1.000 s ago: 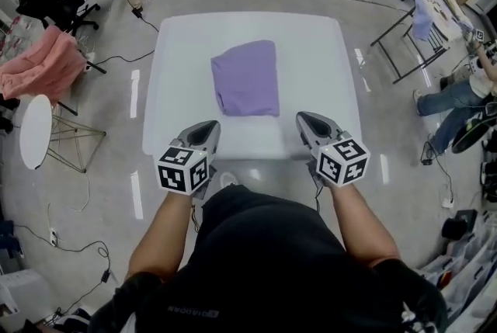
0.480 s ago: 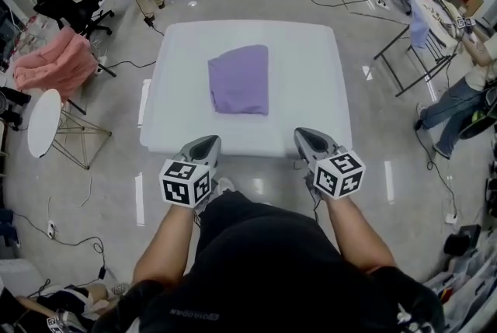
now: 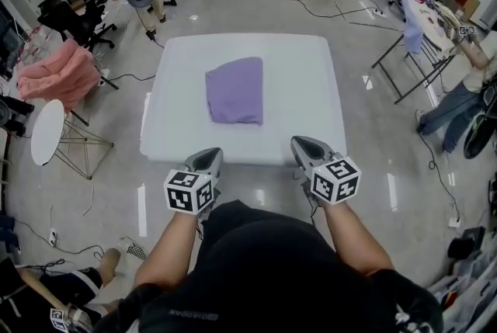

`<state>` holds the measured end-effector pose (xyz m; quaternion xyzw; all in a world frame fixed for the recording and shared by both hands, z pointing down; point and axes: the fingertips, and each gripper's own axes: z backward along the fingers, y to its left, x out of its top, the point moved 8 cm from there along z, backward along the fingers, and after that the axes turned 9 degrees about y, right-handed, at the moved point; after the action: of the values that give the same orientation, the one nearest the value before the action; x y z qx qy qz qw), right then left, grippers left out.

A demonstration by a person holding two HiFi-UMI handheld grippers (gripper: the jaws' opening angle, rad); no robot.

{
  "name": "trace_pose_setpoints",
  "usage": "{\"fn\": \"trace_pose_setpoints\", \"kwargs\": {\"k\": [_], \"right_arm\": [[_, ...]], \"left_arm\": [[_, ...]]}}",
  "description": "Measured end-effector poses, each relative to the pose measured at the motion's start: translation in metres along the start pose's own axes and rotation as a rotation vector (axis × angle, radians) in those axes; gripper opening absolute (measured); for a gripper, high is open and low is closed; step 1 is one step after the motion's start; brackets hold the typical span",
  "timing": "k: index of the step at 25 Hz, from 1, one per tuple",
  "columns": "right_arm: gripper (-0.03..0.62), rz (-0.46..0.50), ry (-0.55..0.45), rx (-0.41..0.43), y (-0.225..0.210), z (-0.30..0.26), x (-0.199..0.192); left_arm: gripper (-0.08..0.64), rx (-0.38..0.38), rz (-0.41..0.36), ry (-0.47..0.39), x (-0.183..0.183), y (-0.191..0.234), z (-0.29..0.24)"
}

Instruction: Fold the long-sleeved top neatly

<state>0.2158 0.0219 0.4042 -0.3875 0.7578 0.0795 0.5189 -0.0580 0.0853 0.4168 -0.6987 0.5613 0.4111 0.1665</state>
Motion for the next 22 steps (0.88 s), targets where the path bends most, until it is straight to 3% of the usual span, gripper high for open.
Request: {"fn": "trace_pose_setpoints", "kwargs": {"k": [22], "right_arm": [[0.003,0.02,0.005,-0.024,0.0,0.007,-0.003]], "left_arm": [[0.006,0.026,-0.039,-0.012,0.014,-0.005,0.006]]}}
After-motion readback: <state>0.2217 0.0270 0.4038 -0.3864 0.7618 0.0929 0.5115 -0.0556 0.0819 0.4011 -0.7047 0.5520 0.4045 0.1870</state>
